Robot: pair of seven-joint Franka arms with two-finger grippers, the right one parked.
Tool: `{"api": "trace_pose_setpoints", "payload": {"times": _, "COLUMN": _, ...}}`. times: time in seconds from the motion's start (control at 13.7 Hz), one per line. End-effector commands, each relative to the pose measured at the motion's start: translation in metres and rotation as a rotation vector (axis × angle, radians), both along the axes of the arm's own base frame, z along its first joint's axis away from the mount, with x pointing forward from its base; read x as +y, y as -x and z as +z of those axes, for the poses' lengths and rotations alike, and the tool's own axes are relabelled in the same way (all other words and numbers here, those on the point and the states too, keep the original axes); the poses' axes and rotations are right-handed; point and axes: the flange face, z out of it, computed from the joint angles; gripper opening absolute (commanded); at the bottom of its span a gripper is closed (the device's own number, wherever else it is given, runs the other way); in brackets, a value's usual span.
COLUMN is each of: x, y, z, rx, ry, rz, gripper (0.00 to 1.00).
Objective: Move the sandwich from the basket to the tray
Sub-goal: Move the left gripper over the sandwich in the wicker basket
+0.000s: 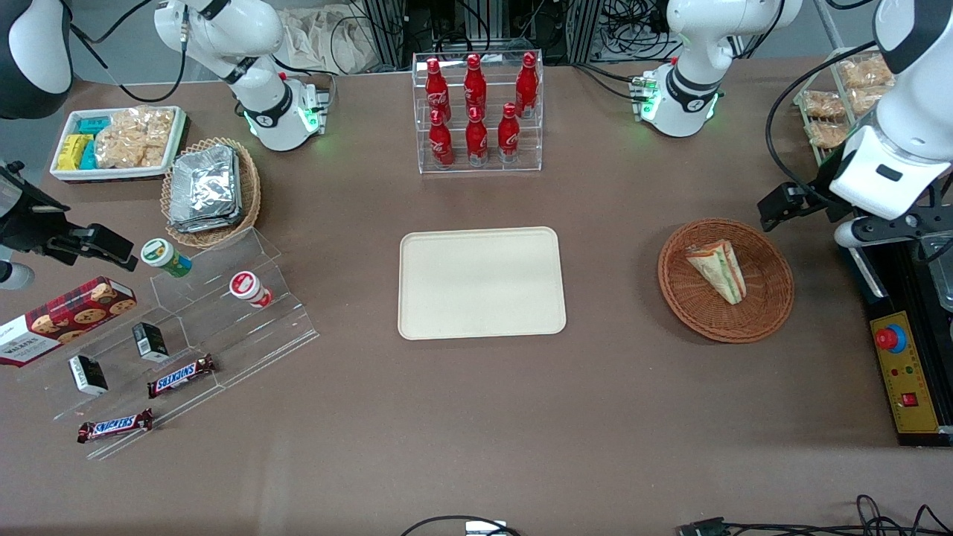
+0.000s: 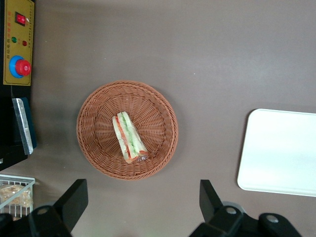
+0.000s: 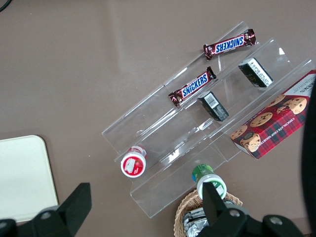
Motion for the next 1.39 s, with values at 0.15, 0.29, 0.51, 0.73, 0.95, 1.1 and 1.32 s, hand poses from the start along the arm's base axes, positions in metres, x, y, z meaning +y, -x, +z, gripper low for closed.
{"api": "trace_pose_setpoints", "payload": {"times": 0.15, "x": -0.002, "y": 0.001, "z": 0.007, "rx": 0.016, "ry": -0.009, "rz": 0.032, "gripper": 1.0}}
{"api": "trace_pose_setpoints", "payload": {"times": 0.29, "x": -0.003, "y": 0.005, "z": 0.005, "rx": 0.043, "ry": -0.015, "rz": 0.027, "gripper": 1.0}}
{"api": "trace_pose_setpoints", "payload": {"times": 0.51, "x": -0.005, "y": 0.009, "z": -0.008, "rx": 0.063, "ry": -0.026, "rz": 0.065, "gripper": 1.0}}
{"api": "trace_pose_setpoints", "payload": {"times": 0.73, "x": -0.001, "y": 0.031, "z": -0.052, "rx": 0.062, "ry": -0.042, "rz": 0.078, "gripper": 1.0}}
{"api": "trace_pose_setpoints", "payload": {"times": 0.95, "x": 0.027, "y": 0.063, "z": -0.111, "rx": 0.021, "ry": -0.054, "rz": 0.161, "gripper": 1.0}}
{"api": "trace_pose_setpoints", "payload": {"times": 1.1, "x": 0.046, "y": 0.072, "z": -0.147, "rx": 0.021, "ry": -0.051, "rz": 0.201, "gripper": 1.0}}
{"api": "trace_pose_setpoints", "payload": {"times": 1.32, "x": 0.063, "y": 0.074, "z": -0.199, "rx": 0.007, "ry": -0.029, "rz": 0.247, "gripper": 1.0}}
